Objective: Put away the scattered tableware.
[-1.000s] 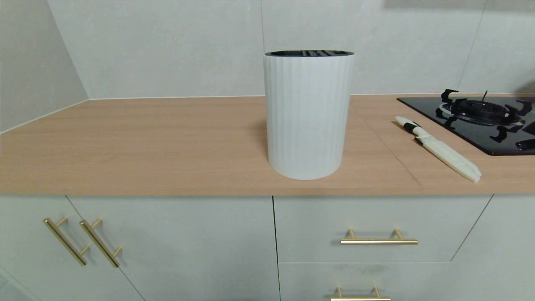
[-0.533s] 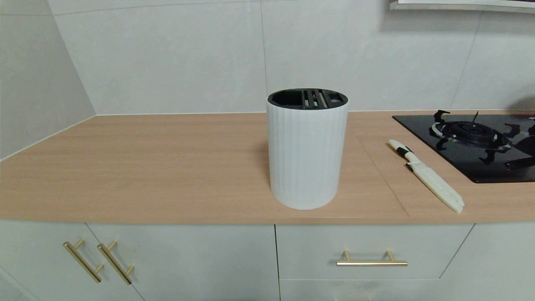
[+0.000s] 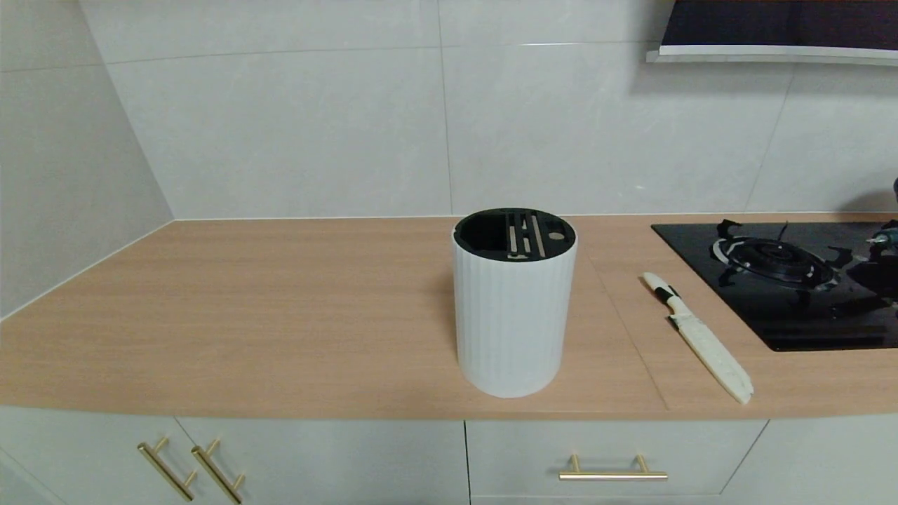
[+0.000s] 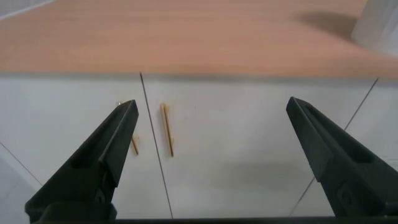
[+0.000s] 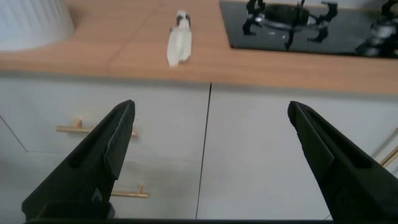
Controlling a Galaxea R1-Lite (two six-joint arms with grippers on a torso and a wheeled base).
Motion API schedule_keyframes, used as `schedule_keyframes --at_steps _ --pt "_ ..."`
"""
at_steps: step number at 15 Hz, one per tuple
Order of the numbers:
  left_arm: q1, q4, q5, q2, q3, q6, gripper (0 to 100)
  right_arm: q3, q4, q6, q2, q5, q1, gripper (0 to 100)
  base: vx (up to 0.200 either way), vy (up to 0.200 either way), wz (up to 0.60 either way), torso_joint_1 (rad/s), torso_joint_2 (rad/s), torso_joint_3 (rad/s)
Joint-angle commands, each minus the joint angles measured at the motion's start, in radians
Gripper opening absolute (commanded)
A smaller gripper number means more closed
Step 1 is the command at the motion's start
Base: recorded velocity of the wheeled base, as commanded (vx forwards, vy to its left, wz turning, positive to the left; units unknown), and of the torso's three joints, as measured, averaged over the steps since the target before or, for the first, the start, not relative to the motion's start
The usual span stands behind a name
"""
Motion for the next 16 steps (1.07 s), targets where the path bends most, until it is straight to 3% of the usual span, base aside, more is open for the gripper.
schedule_keyframes --at_steps 1,16 --pt "0.000 -0.001 0.000 0.000 0.000 0.000 100 0.000 0.001 0.000 0.002 0.000 0.000 100 0.000 0.000 0.00 0.237 -0.51 -0.281" --pt "0.000 -0.001 0.000 0.000 0.000 0.000 100 0.000 0.001 0.000 0.002 0.000 0.000 100 0.000 0.000 0.00 0.252 -0.54 -0.286"
